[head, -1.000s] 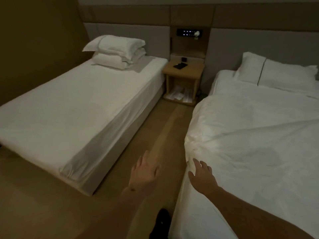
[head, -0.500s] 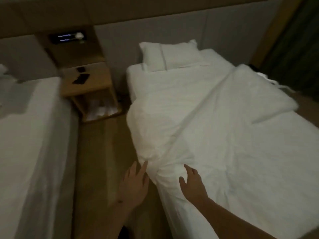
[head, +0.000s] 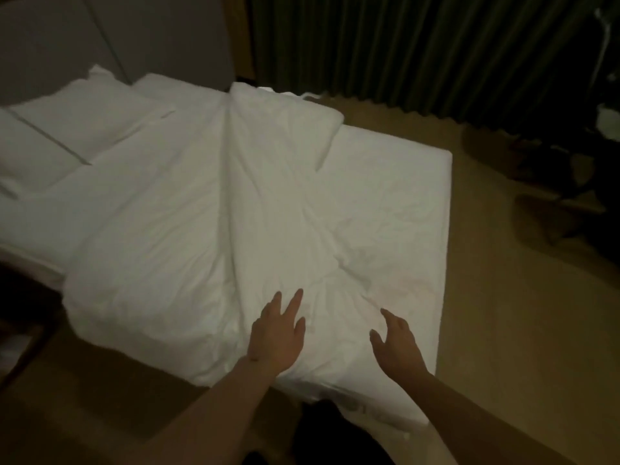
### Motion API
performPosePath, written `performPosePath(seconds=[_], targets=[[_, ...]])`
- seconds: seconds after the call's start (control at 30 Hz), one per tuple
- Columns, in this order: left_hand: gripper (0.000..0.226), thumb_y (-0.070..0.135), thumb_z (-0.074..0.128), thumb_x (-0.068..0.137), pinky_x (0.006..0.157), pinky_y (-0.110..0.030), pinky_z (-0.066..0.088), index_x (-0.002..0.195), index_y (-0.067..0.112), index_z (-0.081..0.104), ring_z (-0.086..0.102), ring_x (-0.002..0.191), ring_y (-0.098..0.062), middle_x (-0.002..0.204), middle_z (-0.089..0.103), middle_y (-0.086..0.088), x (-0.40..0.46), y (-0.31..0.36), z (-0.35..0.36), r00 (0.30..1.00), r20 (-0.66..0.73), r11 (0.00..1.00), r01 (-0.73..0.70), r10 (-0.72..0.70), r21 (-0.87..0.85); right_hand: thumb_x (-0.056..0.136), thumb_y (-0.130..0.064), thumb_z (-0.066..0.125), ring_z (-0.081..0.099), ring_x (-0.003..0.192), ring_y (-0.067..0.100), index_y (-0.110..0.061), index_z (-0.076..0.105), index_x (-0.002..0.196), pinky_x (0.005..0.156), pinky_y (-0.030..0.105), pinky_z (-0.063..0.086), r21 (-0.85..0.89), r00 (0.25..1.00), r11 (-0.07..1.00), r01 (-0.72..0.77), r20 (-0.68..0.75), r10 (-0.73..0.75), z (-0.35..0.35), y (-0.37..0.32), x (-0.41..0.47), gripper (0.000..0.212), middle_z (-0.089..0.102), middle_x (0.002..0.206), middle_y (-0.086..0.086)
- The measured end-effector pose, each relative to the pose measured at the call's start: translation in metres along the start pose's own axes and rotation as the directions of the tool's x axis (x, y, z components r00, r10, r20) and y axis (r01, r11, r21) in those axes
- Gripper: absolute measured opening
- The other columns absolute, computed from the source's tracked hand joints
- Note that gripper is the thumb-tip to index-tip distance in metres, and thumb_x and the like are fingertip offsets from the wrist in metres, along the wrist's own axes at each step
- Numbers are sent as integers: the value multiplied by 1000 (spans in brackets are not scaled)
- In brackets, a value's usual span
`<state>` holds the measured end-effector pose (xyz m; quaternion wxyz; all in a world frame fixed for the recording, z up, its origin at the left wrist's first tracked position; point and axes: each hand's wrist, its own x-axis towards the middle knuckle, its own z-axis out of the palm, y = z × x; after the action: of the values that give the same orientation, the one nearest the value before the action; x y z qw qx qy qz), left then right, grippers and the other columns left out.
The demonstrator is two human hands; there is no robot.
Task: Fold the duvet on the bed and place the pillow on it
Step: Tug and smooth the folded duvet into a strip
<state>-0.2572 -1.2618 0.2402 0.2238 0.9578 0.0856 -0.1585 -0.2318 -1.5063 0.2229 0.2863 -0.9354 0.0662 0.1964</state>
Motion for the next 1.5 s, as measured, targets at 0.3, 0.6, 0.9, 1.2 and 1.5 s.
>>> performPosePath(seconds=[0.3, 0.6, 0.9, 1.2, 1.5], targets=[[61, 50, 27, 103, 116, -41, 30, 155, 45, -5, 23, 149, -26, 166, 12, -3, 96, 39, 41, 985, 148, 993, -97, 86, 71, 98, -37, 46, 34, 139, 25, -21, 29, 152, 113, 38, 30, 83, 990, 987, -137, 28, 135, 7, 40, 106, 58, 33, 153, 6], [65, 58, 20, 100, 114, -61, 25, 145, 53, -27, 6, 151, -39, 167, -6, -3, 270, 116, 198, 964, 263, 970, -102, 42, 221, 93, -58, 44, 5, 150, 25, -41, 4, 154, 117, 51, 15, -160, 993, 980, -122, -21, 120, 39, 143, 278, 75, 1, 165, 0], [69, 74, 9, 89, 94, -86, 21, 152, 50, -7, 2, 145, -57, 166, -1, -12, 311, 93, 299, 962, 269, 956, -31, -51, 290, 61, -90, 52, 12, 148, 25, -44, 1, 151, 115, 56, 17, -98, 987, 984, -147, -77, 140, 58, 203, 346, 114, 13, 162, -2], [66, 75, 19, 91, 119, -58, 20, 139, 63, -24, 3, 153, -31, 167, -2, 4, 284, 99, 197, 978, 207, 999, 15, -8, -32, 87, -42, 67, 64, 103, 18, -16, 58, 128, 83, 19, 40, 338, 954, 935, -105, -231, 191, 75, 123, 296, 48, 67, 115, 0], [95, 49, 65, 90, 105, -22, 29, 151, 54, -8, 37, 142, -16, 162, 25, 6, 181, 84, -9, 999, -49, 870, -13, -13, -492, 75, -17, 77, 48, 65, 8, -18, 65, 83, 59, 28, 53, 71, 897, 941, 330, -335, -289, 62, -76, 140, 14, 63, 75, -4]])
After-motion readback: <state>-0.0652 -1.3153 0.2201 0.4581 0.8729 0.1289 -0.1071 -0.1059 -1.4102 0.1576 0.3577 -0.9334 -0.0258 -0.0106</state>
